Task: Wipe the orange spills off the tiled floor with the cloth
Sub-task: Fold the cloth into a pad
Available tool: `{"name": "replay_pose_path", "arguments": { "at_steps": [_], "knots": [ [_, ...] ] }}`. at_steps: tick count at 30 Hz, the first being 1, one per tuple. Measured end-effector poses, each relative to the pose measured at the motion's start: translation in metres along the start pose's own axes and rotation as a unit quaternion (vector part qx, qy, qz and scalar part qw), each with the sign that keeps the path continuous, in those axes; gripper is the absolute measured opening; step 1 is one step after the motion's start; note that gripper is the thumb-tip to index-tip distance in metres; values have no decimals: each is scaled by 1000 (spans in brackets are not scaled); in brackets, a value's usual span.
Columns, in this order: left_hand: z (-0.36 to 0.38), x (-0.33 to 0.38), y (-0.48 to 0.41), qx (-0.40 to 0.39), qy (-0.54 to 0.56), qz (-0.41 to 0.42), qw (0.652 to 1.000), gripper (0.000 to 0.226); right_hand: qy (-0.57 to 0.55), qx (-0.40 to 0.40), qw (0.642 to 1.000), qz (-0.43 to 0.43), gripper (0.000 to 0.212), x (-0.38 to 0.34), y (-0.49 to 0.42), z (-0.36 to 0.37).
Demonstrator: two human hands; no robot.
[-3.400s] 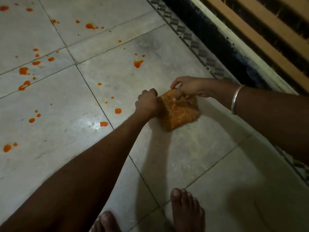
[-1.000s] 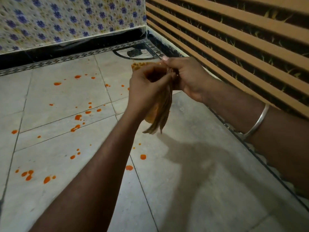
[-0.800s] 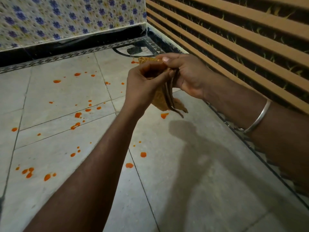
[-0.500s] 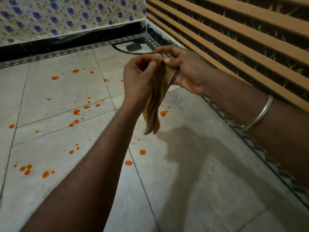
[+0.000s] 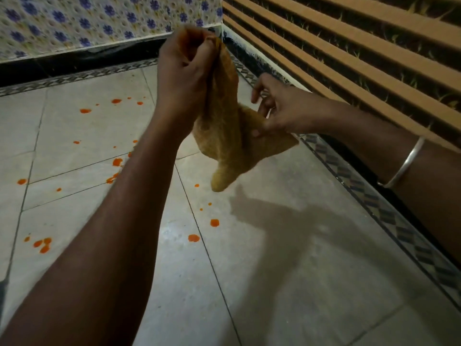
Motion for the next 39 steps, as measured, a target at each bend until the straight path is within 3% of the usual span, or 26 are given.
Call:
{"name": "replay_pose_path", "arguments": {
  "at_steps": [6,9,13,16,19,21,24,28,32,36,39],
  "knots": [
    [-25,16,-12,0,-44,55,998,17,67,-65,993,-77,115,-27,3,24],
    [-43,4,-14,20,-49,41,998,13,81,-122,984,-100,115,-38,7,38],
    [-54,-21,-9,74,-48,-1,996,15,-26,-153,974,-168,123,-65,14,43],
    [-39,-30,-7,59,-47,-28,997,14,-79,-179,965,-173,102,-71,16,47],
    [-10,-27,-8,-2,-52,-30,998,22,-113,-129,971,-164,67,-73,13,38],
    [-3,-22,-6,-2,-82,-30,996,31,-177,-75,967,-166,49,-71,11,25],
    [3,-5,-1,16,-97,-18,995,33,-281,-1,949,-142,46,-58,10,3],
    [26,3,5,-58,-46,-46,996,47,-141,111,978,-106,39,-59,16,-28],
    [34,-3,6,-113,-92,-46,988,56,-144,155,972,-100,49,-58,19,-44],
    [24,-13,7,-25,-135,-43,990,20,-128,203,967,-89,44,-53,19,-54],
    [10,-21,6,21,-116,-58,991,12,14,253,966,-45,31,-48,23,-67]
  ]
}}
Point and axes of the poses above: each hand's wrist, its own y-axis away from the middle knuckle, its own z-axis out of the palm, x = y × z, the point moved 10 cm from there along -y, towards the middle knuckle, and after that the axes turned 14 degrees about -x, right-handed, at the moved point
